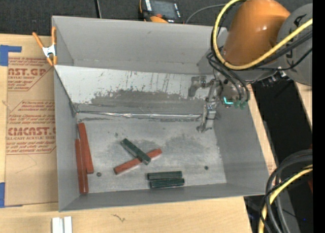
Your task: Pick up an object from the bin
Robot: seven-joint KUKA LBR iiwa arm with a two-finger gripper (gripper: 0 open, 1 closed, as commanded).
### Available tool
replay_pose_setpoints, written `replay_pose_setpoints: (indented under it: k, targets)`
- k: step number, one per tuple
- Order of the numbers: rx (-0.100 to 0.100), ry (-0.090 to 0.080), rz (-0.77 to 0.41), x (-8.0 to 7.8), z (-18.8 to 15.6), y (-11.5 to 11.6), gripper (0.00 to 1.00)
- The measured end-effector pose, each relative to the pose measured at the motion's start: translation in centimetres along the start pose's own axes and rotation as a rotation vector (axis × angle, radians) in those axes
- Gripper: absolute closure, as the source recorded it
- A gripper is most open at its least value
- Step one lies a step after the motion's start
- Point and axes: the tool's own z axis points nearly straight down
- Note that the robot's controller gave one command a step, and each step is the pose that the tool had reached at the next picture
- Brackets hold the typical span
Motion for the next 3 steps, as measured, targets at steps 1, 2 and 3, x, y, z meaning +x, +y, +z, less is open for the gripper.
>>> replay_pose_setpoints:
  k: [1, 2, 3]
  targets:
    - [-0.001, 0.002, -0.188, 4.2, 17.2, 8.1, 0.0]
    - [0.0, -0.006, -0.185, 3.9, 16.8, 8.0, 1.0]
    - [0.003, -0.014, -0.356, 4.9, 2.6, 6.2, 1.0]
